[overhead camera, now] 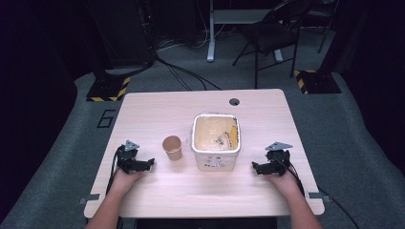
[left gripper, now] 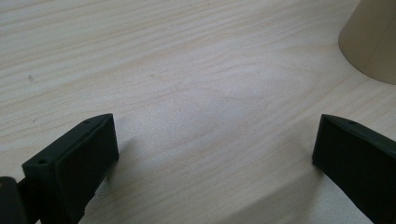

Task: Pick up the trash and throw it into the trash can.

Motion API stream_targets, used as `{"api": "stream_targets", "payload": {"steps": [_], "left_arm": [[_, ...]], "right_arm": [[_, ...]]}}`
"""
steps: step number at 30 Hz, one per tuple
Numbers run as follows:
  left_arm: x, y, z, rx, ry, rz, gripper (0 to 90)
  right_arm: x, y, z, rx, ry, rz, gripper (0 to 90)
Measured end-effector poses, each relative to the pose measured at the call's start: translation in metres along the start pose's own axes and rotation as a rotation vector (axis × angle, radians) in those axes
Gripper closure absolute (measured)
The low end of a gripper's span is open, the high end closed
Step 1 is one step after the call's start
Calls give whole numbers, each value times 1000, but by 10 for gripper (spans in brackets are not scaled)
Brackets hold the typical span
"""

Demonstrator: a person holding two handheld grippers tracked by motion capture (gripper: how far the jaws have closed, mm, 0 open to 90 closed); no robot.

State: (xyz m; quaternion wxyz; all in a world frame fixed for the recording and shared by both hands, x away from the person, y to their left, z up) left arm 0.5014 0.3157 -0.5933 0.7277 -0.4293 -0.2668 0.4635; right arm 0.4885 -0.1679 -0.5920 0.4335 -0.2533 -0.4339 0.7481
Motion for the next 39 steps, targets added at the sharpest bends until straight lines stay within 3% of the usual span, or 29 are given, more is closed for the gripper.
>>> {"api": "stream_targets", "payload": {"steps": [21,29,34,39], "left_arm": [[0,0,2,5,9,-9,17],[-6,-2,7,35,39,-18,150],[-10,-1,12,72,56,-32,160],[-13,-3,15,79,69,-29,151]], "right_arm": [[0,0,0,0,0,2,0],[0,0,0,0,0,1,0],[0,0,0,-1,0,1,0],[0,0,0,-1,0,1,0]]}}
Point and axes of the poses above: each handheld gripper's, and its own axes: z roughly backward along the jaws, y roughly out of its underside, x roughly to its left, the point moved 9 cm from there along -z, roughly forward along the jaws, and after that the axes turned 15 degrees about -x, right-handed, at the moved point
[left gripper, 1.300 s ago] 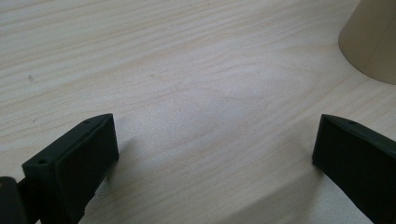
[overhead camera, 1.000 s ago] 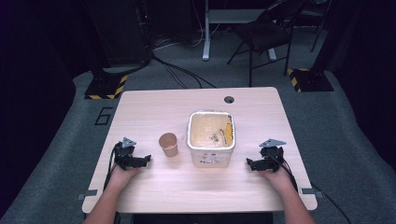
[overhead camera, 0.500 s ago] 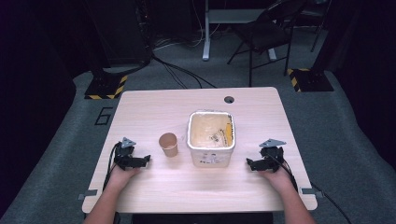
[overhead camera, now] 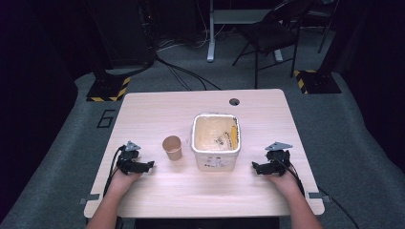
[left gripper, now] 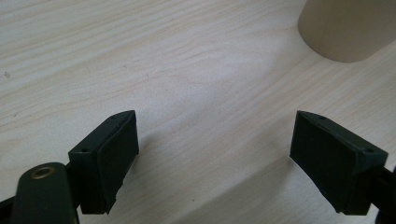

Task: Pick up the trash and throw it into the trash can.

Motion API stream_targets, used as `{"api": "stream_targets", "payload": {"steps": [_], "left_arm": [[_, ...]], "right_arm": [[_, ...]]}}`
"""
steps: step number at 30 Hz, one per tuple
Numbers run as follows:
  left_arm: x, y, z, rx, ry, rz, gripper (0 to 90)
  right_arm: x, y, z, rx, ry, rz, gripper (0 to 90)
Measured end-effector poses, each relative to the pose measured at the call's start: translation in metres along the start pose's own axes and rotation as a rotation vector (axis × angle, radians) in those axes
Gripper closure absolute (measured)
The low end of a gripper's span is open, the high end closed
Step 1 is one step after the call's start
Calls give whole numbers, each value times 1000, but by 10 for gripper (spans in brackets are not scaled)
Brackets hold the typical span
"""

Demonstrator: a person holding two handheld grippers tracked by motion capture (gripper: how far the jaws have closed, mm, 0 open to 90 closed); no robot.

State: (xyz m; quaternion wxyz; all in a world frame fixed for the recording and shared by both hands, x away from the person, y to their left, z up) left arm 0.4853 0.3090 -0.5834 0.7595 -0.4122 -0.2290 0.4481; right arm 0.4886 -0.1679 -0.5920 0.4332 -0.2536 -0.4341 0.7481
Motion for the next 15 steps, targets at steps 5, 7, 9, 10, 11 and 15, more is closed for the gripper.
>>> {"api": "stream_targets", "payload": {"steps": [5,7,9,10,11,15], "left_arm": [[-4,-7,4,-24,30,33,175],[-4,-8,5,-21,31,28,180],[-5,-12,7,-37,34,42,185],[-5,-13,9,-38,36,37,185],[-5,-13,9,-38,36,37,185],[-6,-23,14,-70,33,44,179]], "right_arm": [[1,0,1,1,8,-9,0],[1,0,1,1,10,-9,0],[1,0,1,1,11,-9,0],[1,0,1,1,11,-8,0],[1,0,1,1,11,-8,0],[1,0,1,1,11,-9,0]]}}
Point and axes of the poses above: each handheld gripper's, and its own axes: z roughly backward along the jaws, y roughly out of its underside, x roughly to its left, the point moved 9 cm from there along -z, roughly forward along the jaws, and after that the axes turned 15 degrees about -x, right-handed, at the moved point
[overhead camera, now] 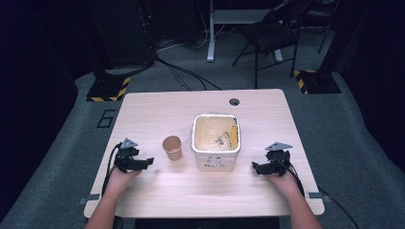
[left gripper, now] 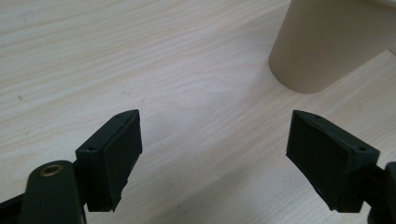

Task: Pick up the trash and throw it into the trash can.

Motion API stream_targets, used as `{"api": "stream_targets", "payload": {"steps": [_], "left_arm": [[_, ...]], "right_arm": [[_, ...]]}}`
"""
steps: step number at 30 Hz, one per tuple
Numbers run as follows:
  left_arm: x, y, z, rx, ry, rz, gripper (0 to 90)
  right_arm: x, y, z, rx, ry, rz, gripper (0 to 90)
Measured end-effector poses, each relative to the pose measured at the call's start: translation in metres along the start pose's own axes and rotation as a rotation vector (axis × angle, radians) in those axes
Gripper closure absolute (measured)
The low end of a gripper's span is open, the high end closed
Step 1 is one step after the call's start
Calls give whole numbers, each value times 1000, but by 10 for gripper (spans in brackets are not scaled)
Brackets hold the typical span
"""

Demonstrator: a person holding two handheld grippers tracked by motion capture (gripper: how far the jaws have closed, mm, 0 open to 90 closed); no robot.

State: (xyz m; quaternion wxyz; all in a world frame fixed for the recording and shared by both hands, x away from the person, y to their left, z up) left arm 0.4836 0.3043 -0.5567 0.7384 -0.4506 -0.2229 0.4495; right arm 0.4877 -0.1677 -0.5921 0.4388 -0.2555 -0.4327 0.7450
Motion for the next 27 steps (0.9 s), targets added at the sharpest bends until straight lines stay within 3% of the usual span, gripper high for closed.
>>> {"api": "stream_targets", "payload": {"steps": [4,5,18,27], "left_arm": [[-3,-5,2,-20,18,22,166],[-5,-9,3,-24,16,2,165],[-18,-27,6,-11,58,-85,146],[-26,-40,-1,-24,70,-87,21]], "right_arm": [[0,0,0,0,0,0,0],[0,0,0,0,0,0,0],[0,0,0,0,1,0,0],[0,0,0,0,0,0,0]]}}
Point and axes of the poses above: each handheld gripper's, and its own axes: z roughly backward along the jaws, y roughly out of its underside, x roughly to its left, the point moved 9 cm from there along -z, roughly forward along the jaws, and after that the axes turned 15 degrees about -x, right-handed, at the moved point
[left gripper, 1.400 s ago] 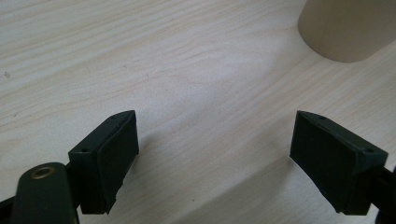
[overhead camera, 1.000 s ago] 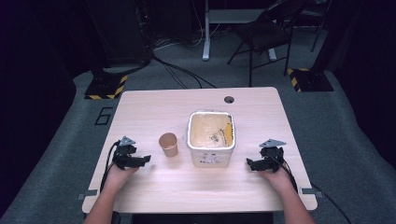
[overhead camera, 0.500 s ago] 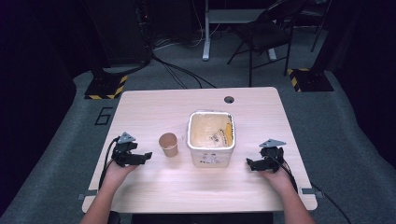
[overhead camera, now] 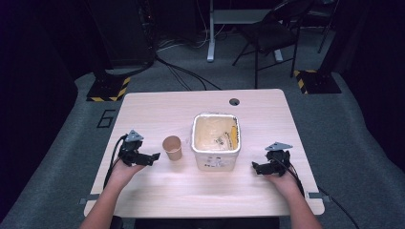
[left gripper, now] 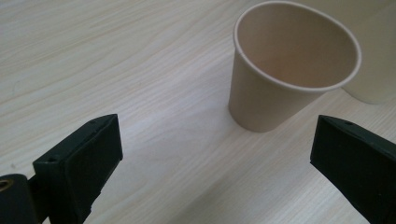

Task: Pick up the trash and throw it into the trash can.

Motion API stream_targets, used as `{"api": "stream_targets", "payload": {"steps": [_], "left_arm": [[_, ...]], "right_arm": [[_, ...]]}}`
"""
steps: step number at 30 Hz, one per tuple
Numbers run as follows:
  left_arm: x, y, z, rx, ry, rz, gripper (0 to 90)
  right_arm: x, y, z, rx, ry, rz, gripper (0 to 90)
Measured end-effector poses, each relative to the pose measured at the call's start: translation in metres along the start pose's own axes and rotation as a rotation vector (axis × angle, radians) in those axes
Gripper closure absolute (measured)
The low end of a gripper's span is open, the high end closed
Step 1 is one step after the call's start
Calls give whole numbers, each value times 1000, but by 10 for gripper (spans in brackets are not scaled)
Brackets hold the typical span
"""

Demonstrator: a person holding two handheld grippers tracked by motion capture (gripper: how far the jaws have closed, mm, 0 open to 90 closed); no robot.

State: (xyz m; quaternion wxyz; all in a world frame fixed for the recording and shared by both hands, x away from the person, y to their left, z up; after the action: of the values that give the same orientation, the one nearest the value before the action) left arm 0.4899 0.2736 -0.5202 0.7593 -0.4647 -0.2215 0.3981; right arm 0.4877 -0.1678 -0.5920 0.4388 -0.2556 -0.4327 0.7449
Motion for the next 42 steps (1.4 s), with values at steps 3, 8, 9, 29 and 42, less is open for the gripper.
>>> {"api": "stream_targets", "payload": {"steps": [3,8,9,29,42], "left_arm": [[-4,-3,-4,-2,18,-4,9],[-12,-9,-9,-14,51,-13,8],[-14,-12,-11,-22,56,-22,7],[-35,-28,-33,-20,113,-47,0],[-40,-29,-47,3,123,-46,0]], "right_arm": [[0,0,0,0,0,0,0],[0,0,0,0,0,0,0],[0,0,0,0,0,0,0],[0,0,0,0,0,0,0],[0,0,0,0,0,0,0]]}}
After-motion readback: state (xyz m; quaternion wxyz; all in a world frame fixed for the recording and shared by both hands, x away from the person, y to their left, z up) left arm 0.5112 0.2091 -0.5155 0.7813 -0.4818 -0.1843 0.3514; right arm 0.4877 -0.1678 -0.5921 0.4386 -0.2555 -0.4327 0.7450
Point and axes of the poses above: each handheld gripper's, and its own axes: z roughly backward along the jaws, y roughly out of its underside, x roughly to its left, the point moved 9 cm from there along -z, roughly forward along the jaws, and after that the axes turned 15 degrees about -x, right-handed, at the moved point
